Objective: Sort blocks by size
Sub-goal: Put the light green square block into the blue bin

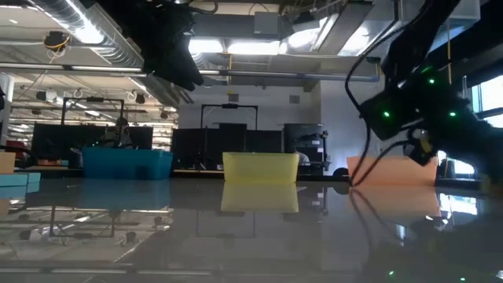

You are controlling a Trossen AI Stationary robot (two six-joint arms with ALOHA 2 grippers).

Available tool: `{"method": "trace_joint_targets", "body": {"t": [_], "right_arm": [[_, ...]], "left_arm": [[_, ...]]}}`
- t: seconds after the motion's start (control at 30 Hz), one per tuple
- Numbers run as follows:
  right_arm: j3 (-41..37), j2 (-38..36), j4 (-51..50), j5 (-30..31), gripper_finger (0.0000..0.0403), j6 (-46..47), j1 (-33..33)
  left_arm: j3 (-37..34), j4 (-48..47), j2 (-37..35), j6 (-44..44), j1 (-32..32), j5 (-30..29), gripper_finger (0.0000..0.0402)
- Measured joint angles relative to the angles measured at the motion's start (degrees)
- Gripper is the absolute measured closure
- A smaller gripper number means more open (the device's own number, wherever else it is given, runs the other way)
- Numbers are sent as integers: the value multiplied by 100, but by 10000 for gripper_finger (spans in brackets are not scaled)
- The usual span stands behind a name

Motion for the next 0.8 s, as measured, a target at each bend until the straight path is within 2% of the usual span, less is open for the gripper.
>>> {"method": "trace_joint_targets", "body": {"t": [0.2,0.4,0.6,0.8], "right_arm": [[835,-36,-142,312,257,-206,0],[1925,-36,331,403,268,-671,0],[2673,-38,1579,470,258,-1235,-2],[2805,-35,3521,468,265,-1920,-2]], "left_arm": [[0,2,0,3,0,0,169],[0,2,0,3,-1,-1,169],[0,2,0,6,0,0,169],[0,-15,-189,15,-2,0,169]]}}
